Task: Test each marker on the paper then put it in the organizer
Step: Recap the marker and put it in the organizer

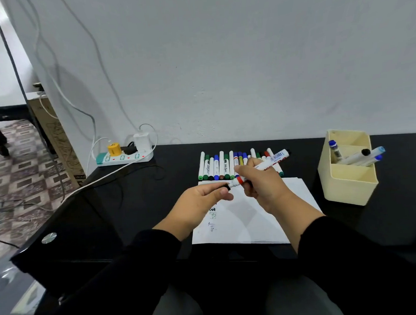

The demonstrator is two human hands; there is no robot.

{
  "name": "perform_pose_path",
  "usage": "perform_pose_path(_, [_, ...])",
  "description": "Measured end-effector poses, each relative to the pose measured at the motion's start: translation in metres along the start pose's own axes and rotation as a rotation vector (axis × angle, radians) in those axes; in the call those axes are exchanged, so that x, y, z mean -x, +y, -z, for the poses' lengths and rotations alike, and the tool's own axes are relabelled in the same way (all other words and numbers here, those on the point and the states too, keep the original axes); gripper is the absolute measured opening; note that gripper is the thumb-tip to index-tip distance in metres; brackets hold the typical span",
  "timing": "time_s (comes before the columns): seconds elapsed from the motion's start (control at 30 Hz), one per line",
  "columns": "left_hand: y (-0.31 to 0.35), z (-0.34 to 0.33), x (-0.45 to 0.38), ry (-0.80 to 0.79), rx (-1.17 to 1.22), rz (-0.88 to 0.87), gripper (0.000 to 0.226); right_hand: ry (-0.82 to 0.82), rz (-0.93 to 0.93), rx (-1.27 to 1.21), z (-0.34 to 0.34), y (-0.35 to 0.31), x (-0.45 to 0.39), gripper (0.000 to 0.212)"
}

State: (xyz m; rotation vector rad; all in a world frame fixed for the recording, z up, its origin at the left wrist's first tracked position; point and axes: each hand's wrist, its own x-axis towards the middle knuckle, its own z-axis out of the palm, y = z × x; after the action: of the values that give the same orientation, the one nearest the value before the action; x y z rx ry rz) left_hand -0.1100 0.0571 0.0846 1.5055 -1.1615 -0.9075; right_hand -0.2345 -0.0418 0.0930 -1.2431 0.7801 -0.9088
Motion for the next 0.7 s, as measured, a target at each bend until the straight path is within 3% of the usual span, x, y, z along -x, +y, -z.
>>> perform_pose_path(0.33, [0.001, -0.006, -0.016, 0.08, -0.094, 0.082, 0.009, 0.028, -0.061, -0.03, -0.001, 0.012, -0.01, 0.041])
perform_pose_path(0.47, [-0.002, -0.002, -0.025, 0.001, -0.164, 0.098, 0.019, 0.058, -0.12, -0.062, 0.001, 0.013, -0.017, 0.039])
perform_pose_path(0.7, [-0.013, -0.009, -0.037, 0.114, -0.307, 0.082, 0.016, 0.148, -0.28, -0.107, -0.008, 0.022, -0.021, 0.025])
